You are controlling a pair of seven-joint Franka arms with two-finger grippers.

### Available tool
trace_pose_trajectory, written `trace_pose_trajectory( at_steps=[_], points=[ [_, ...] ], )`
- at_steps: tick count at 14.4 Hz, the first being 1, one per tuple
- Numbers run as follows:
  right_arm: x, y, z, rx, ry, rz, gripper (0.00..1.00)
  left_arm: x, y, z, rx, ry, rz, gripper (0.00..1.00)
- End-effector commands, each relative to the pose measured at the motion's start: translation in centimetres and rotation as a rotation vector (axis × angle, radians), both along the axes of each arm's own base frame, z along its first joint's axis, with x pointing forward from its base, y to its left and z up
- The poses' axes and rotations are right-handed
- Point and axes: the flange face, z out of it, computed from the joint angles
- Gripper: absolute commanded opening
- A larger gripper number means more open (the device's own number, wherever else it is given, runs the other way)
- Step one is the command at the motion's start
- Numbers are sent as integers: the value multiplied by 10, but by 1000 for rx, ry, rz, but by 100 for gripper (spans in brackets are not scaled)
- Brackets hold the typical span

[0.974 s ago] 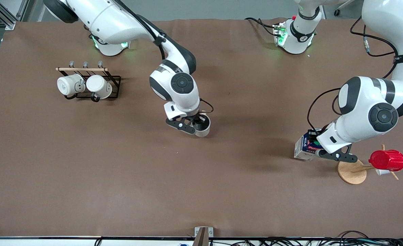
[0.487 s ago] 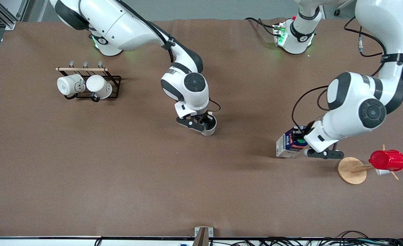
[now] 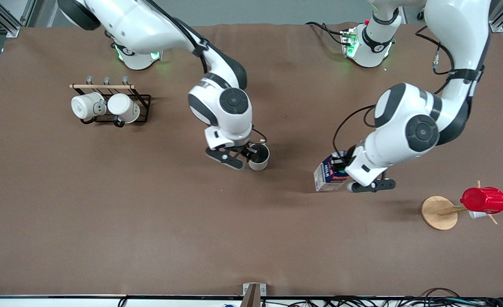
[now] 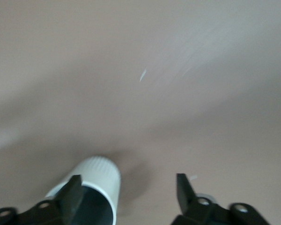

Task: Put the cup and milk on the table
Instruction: 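Set the mug down with the right gripper while the left gripper carries milk beside it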

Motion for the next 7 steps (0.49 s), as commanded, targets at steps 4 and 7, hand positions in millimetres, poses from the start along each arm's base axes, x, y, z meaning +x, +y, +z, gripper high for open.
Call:
trace_pose_trajectory(
  at_steps=[4,7],
  points=[
    [36,-204,187,-100,-66,70,100,-14,-64,-14,-26,8,64,38],
    [33,-302,240,-85,-14,104,100,-25,-91,-22,-24,6,79,38]
  ],
)
